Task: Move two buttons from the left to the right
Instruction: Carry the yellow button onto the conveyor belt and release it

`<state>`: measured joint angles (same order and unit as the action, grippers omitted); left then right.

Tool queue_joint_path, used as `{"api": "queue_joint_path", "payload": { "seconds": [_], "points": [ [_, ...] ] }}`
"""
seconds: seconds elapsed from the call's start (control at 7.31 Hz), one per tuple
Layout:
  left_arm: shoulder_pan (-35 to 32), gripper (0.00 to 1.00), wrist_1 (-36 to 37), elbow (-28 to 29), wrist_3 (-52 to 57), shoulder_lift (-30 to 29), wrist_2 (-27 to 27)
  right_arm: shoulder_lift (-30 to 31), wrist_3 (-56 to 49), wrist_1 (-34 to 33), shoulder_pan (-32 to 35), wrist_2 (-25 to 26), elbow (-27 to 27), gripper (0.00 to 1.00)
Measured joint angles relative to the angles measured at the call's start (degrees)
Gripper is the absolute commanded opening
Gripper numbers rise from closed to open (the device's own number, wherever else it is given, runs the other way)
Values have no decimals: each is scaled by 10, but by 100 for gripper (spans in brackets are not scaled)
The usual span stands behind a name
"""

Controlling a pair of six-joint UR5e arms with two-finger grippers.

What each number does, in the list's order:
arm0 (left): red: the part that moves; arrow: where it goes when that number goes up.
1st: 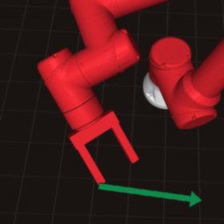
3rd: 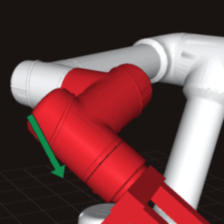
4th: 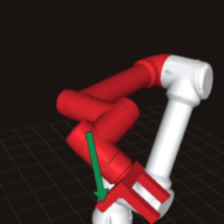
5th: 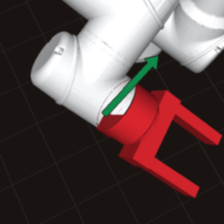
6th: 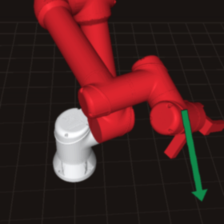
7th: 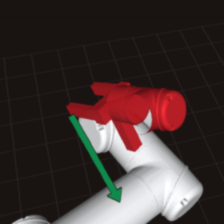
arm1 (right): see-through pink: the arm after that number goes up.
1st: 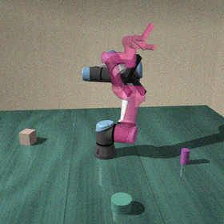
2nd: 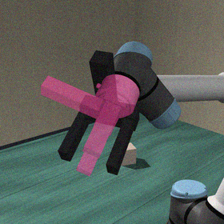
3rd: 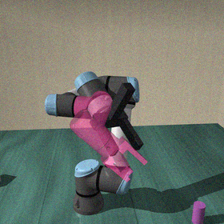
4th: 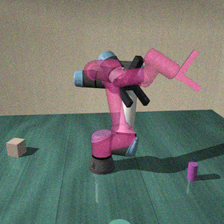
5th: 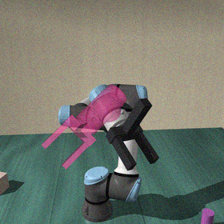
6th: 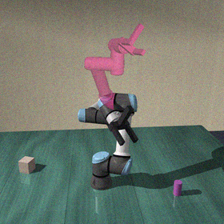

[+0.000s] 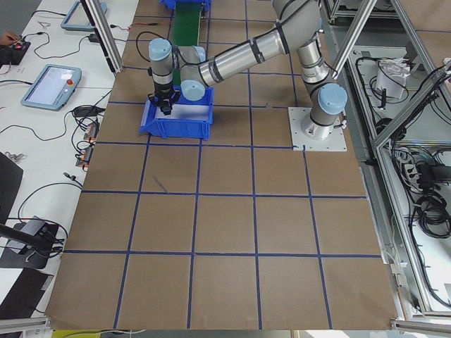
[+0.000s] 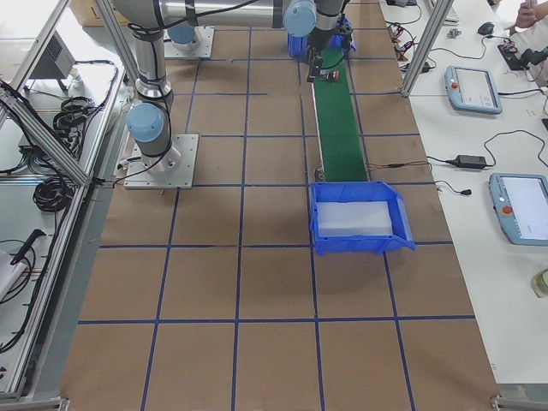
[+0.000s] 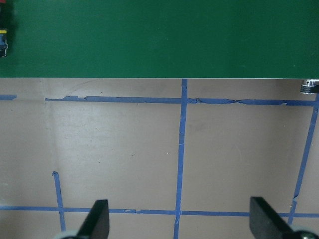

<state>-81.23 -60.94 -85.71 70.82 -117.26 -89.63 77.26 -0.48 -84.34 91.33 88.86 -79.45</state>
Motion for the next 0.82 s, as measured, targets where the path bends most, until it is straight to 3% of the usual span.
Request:
{"api": "queue_joint_path", "payload": {
  "seconds": [0.41, 0.82],
  "points": [
    [-71, 19, -75, 10, -303, 71, -2, 0, 0, -1, 0, -1, 0, 100],
    [-142, 19, -58, 9, -671, 25, -9, 0, 0, -1, 0, -1, 0, 100]
  ]
}}
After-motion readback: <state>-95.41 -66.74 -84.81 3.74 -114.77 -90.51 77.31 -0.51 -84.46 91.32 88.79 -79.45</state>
